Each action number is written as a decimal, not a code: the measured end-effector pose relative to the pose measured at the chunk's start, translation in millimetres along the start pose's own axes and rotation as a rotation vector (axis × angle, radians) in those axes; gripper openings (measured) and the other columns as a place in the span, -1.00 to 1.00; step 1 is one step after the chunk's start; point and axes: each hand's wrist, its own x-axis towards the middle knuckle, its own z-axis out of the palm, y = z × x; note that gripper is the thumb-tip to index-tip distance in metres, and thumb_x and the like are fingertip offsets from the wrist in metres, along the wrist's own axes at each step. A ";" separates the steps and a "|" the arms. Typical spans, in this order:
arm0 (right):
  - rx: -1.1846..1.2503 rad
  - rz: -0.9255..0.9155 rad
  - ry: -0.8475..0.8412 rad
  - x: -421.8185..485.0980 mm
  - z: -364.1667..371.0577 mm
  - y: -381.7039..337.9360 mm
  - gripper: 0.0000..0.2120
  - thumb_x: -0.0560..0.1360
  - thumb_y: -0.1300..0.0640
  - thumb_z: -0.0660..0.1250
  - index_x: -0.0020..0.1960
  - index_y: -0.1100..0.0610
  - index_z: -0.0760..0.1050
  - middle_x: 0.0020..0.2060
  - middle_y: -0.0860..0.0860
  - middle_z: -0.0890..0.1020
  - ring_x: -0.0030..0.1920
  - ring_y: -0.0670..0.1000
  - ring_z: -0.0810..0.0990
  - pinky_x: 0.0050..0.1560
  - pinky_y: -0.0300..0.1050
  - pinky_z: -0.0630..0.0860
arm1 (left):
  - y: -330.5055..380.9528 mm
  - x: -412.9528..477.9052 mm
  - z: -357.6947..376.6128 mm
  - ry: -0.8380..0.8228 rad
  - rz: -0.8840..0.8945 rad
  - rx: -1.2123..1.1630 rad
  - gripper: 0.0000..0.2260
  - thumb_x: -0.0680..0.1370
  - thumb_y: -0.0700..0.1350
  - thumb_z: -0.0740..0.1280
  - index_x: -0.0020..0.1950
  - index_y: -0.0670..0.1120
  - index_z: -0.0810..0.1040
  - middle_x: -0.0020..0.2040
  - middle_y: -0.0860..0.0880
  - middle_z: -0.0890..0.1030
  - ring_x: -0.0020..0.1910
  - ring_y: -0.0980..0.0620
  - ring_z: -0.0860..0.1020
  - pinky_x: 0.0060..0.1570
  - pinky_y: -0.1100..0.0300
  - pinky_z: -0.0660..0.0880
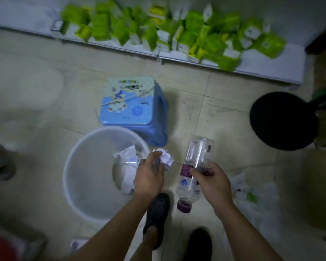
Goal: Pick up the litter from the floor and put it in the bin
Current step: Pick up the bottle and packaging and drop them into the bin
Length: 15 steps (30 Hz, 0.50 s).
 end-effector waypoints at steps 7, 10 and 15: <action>-0.076 -0.039 -0.214 -48.4 101.6 -57.6 -0.68 0.31 -0.07 0.48 0.00 -0.01 0.54 -0.22 -0.17 0.66 -0.23 -0.21 0.63 -0.28 -0.30 0.49 | -71.2 -18.7 -116.0 0.135 -0.154 0.106 -0.73 0.58 -0.08 0.22 0.28 0.06 0.46 0.00 -0.16 0.63 -0.15 -0.10 0.61 -0.11 0.15 0.47; -0.181 -0.035 -0.207 -53.6 161.8 -57.0 -0.70 0.30 -0.06 0.49 -0.07 -0.01 0.47 -0.23 -0.14 0.62 -0.18 -0.05 0.65 -0.28 -0.26 0.48 | -119.7 -6.5 -144.8 0.107 -0.193 0.124 -0.67 0.59 -0.09 0.22 0.36 0.03 0.42 -0.03 -0.18 0.66 -0.18 -0.07 0.59 -0.15 0.19 0.42; -0.265 0.103 -0.106 -50.9 224.4 -40.0 -0.58 0.35 -0.05 0.47 0.10 0.09 0.44 -0.16 -0.02 0.58 -0.37 -0.10 0.47 -0.55 -0.42 0.33 | -180.1 7.2 -162.7 -0.076 -0.284 0.138 -0.52 0.56 -0.10 0.28 0.47 0.00 0.28 0.24 -0.23 0.56 0.14 -0.19 0.55 0.06 0.14 0.42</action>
